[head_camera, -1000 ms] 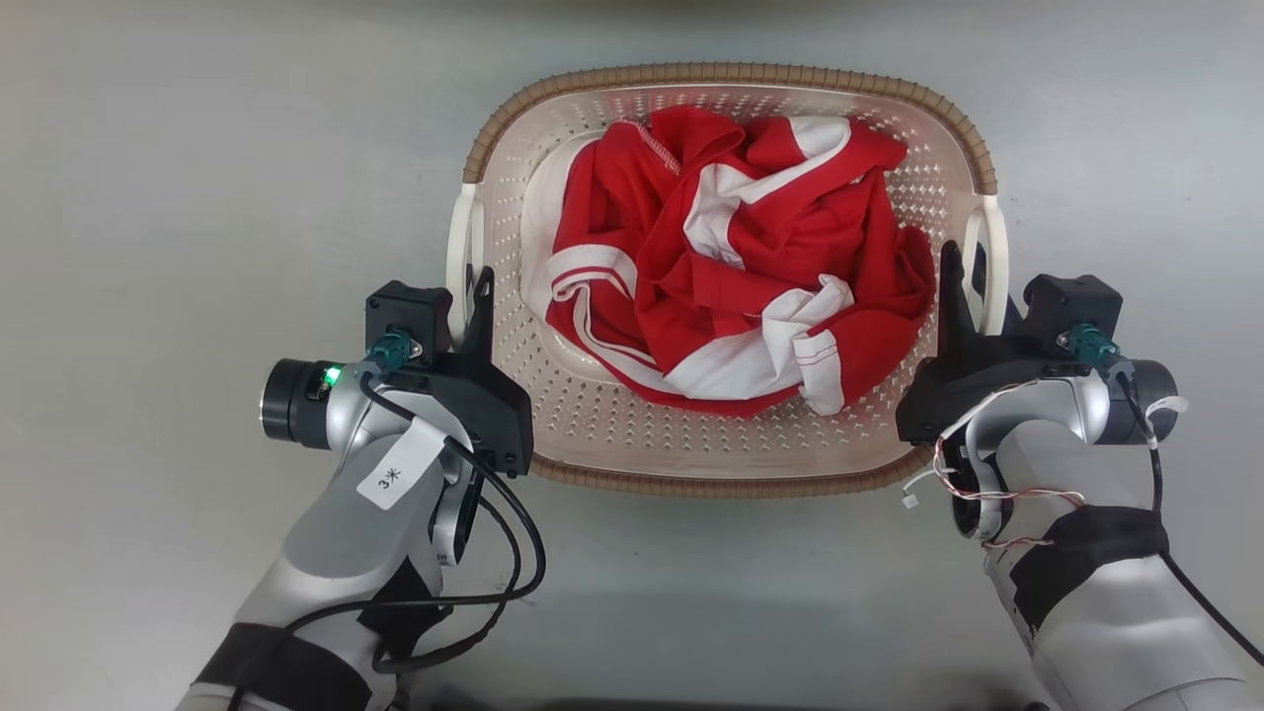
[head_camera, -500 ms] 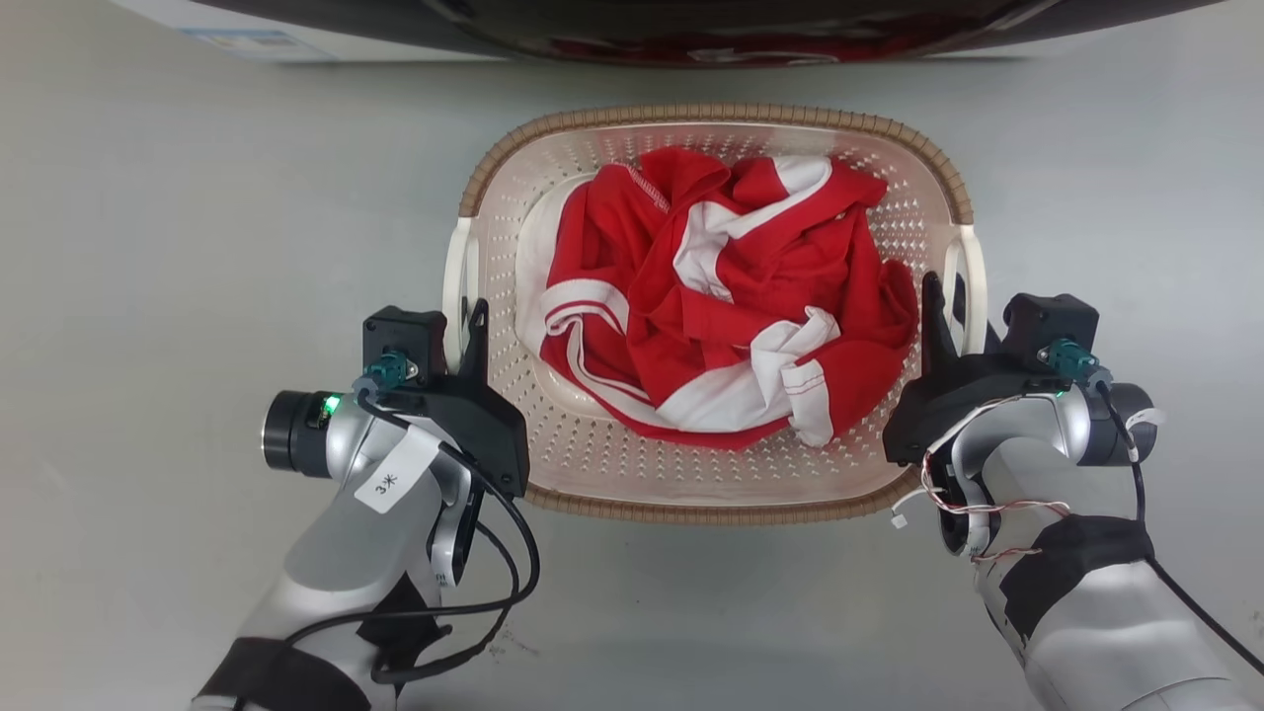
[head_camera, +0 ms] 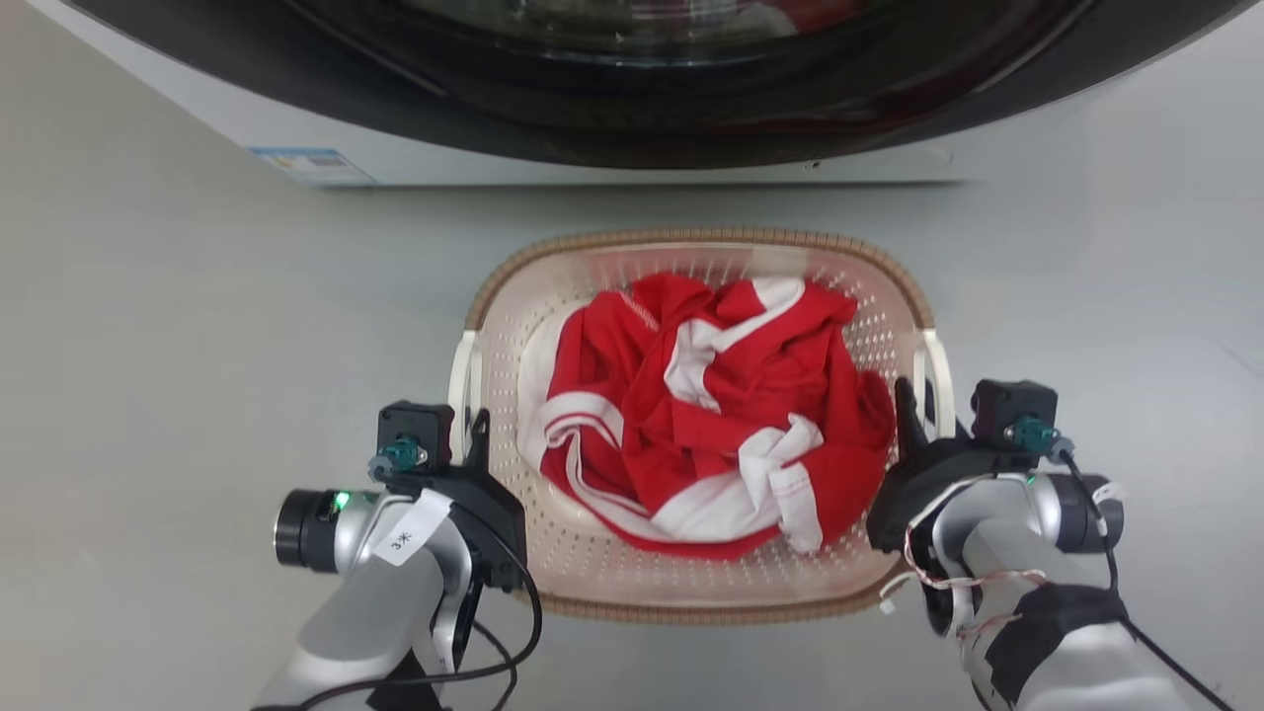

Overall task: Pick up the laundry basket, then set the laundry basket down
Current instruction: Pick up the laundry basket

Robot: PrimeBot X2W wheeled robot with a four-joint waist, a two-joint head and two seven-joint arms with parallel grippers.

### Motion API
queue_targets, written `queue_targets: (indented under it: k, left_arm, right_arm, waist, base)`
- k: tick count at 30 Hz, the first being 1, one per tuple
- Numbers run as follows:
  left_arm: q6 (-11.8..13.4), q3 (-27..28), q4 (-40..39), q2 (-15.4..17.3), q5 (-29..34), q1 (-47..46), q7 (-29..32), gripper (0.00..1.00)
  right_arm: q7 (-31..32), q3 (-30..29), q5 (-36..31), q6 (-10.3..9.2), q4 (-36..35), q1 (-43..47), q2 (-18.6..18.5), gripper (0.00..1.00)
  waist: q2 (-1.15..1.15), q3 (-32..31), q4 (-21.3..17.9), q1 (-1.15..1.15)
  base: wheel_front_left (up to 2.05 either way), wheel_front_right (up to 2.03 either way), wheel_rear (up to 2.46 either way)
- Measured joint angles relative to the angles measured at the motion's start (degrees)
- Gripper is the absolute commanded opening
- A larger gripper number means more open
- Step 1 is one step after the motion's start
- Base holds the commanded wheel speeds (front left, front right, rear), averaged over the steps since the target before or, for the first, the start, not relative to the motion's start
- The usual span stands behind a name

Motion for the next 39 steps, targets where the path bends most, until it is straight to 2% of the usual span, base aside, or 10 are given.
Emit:
queue_targets:
  k: [12,20,39]
  left_arm:
    - [-0.1,-2.5,2.7,-0.1,-2.7,5.2,4.1,0.0]
    - [-1.1,-3.9,4.1,0.0,-3.9,8.5,7.3,0.0]
    - [-1.9,-7.2,5.4,0.3,-6.5,17.2,12.5,0.0]
  right_arm:
    - [4.8,7.4,6.7,-0.04,0.9,5.9,0.2,0.0]
    - [8.5,11.5,10.8,-0.44,0.7,8.8,0.2,0.0]
    - [13.6,19.0,19.6,-0.51,0.0,17.8,0.2,0.0]
  waist:
    - [0.0,-9.1,-0.6,0.0]
    - [0.0,-14.5,-1.0,0.0]
    - [-0.01,-27.0,-1.6,0.0]
  base:
    - [0.0,0.0,0.0]
    - [0.0,0.0,0.0]
    - [0.0,0.0,0.0]
